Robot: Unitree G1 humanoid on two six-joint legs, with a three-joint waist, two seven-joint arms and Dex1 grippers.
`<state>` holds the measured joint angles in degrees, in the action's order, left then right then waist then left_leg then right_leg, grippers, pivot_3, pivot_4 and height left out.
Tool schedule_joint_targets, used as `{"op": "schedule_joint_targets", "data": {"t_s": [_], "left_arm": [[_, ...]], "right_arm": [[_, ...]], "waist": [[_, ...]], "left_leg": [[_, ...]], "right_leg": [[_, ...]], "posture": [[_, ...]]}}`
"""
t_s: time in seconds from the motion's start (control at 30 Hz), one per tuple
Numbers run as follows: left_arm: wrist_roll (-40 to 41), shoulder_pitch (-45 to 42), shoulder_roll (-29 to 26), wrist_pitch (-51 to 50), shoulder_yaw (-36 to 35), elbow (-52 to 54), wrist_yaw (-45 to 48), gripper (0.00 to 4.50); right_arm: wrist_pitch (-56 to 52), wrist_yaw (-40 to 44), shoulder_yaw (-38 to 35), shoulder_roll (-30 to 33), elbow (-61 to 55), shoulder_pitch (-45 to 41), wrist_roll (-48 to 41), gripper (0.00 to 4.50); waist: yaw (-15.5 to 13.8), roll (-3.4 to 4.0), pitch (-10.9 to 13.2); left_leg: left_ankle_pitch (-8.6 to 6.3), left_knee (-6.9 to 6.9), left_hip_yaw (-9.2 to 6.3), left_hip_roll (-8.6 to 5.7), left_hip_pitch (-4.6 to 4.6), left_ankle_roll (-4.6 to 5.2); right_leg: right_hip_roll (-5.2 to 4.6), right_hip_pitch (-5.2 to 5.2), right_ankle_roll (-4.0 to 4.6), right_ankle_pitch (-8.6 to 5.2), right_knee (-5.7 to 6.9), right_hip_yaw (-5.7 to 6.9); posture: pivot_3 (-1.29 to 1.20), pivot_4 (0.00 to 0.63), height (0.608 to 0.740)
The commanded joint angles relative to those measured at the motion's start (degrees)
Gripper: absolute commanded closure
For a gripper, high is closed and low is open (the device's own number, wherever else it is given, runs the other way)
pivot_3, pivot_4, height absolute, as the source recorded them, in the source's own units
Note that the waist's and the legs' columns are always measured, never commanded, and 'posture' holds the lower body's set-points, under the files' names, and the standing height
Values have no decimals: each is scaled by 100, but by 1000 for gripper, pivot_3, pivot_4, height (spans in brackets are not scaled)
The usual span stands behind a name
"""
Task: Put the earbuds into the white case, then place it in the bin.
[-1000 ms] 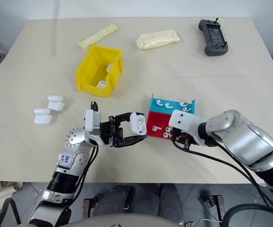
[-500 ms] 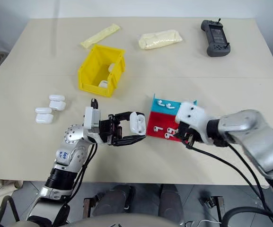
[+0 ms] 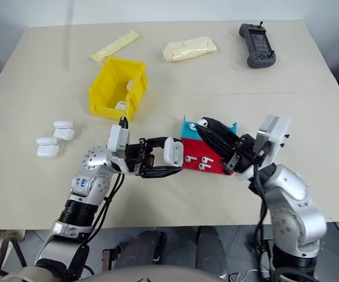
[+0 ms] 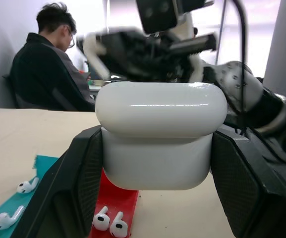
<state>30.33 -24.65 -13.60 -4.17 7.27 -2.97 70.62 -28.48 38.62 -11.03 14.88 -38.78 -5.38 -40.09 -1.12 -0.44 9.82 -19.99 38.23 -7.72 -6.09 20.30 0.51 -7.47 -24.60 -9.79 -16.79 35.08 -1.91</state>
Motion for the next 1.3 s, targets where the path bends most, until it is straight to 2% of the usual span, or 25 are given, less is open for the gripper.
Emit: {"op": "schedule_joint_targets", "data": {"t_s": [0.03,0.27,0.9,1.3], "left_arm": [[163,-113,58,-52,-64,88,12,1688],[223,-215,112,-224,-151,130,-50,1688],[293,-282,33,-368,-246,230,-33,1688],[239,-347,112,-250,-329,96,-93,1688]], "right_arm": [[327,-138,399,-75,-312,51,52,3988],[843,-8,922,-31,-31,175,291,3988],[1892,156,1459,-88,939,302,731,3988],[1913,339,1302,578,574,589,553,3988]], "waist": [[-5,0,0],[-16,0,0],[5,0,0],[-11,0,0]], "left_leg": [[0,0,-1,-2,0,0],[0,2,-2,-4,0,1],[0,1,-2,-2,-1,1],[0,0,-2,-3,0,1]], "right_leg": [[-1,0,0,0,0,0],[-2,2,0,0,-3,1],[0,0,1,-1,-2,1],[0,1,1,-1,-4,1]], "posture": [[0,150,740],[0,150,740],[0,150,740],[0,150,740]]}}
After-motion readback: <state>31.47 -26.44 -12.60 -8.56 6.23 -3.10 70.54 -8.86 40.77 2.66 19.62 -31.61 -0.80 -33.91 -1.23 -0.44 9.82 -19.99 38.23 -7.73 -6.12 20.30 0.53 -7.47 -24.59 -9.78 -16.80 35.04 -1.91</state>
